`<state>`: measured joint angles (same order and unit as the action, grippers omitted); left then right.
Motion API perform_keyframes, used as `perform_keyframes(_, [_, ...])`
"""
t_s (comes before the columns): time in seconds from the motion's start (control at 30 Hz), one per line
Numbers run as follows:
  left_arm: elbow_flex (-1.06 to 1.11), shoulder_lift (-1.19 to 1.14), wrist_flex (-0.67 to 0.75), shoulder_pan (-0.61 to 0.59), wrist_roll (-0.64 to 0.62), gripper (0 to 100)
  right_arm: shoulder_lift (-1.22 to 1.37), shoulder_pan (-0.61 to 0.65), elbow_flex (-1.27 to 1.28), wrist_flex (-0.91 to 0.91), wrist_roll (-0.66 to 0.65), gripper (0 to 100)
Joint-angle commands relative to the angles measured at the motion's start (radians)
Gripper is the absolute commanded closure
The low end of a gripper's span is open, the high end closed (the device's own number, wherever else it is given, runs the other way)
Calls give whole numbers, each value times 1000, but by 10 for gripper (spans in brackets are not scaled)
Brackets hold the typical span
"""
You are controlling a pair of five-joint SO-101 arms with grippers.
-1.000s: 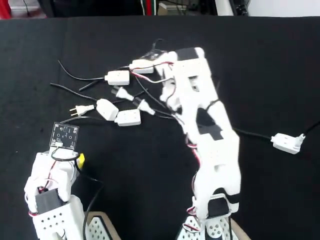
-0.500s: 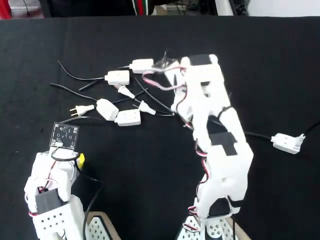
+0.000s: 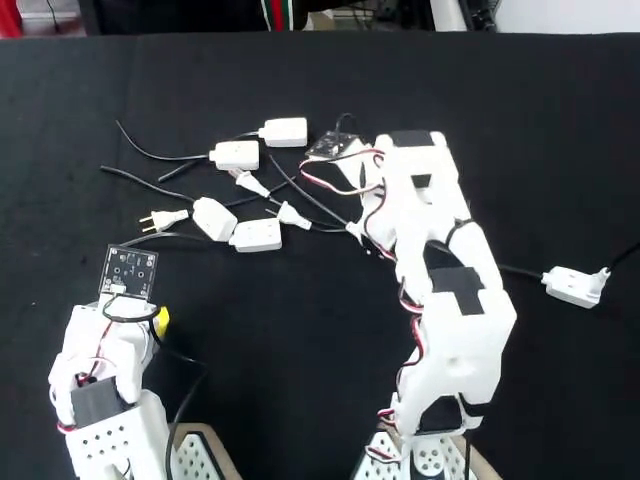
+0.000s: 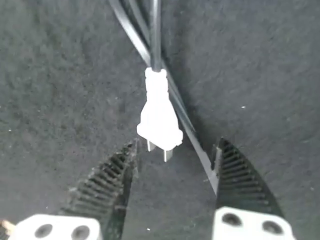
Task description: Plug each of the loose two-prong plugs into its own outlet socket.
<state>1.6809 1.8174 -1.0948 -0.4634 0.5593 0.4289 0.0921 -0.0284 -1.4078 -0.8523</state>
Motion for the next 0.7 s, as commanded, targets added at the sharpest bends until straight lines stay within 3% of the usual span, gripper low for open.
perform_keyframes(0.0, [18,-3,-5,1,3,707,-1,20,-81,-48,-5,773])
perform_keyframes(0.43, [18,-3,-5,1,3,707,165,41,-174,-32,-9,774])
perform_keyframes(0.6, [18,-3,-5,1,3,707,199,43,-236,-41,-5,936])
perform_keyframes(0.67, [18,-3,-5,1,5,707,188,57,-240,-41,-3,955])
